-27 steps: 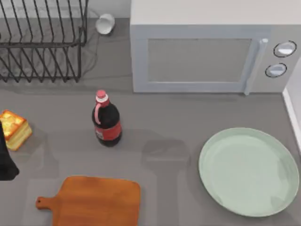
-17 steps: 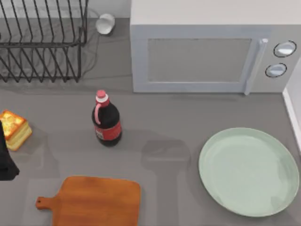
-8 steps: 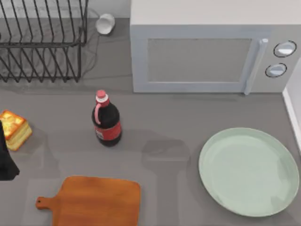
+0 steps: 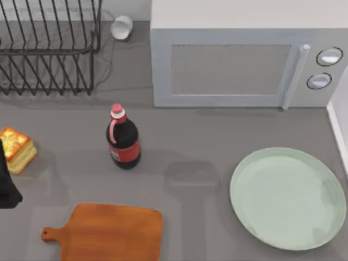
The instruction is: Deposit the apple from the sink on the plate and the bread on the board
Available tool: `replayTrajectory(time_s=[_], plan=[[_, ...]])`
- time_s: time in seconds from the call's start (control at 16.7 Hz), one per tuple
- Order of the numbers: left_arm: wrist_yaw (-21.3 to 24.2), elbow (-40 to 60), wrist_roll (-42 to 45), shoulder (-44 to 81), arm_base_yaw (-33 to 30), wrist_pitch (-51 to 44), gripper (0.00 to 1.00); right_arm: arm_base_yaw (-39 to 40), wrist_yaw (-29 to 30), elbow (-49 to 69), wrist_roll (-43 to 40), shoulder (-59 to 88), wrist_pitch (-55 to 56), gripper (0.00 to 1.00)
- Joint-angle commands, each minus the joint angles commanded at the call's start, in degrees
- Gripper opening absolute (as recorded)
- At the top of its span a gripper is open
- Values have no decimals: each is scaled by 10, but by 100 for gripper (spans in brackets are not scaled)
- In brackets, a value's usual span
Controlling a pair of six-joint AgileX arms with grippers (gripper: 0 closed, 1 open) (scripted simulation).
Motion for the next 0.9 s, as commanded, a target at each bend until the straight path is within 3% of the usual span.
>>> replayTrajectory(time_s=[0.36, 0.9], plan=[[0, 0, 0, 0, 0, 0, 100, -42, 0, 195, -40, 232, -128, 100], [0, 0, 0, 0, 0, 0, 100, -131, 1, 611, -124, 789, -398, 100]])
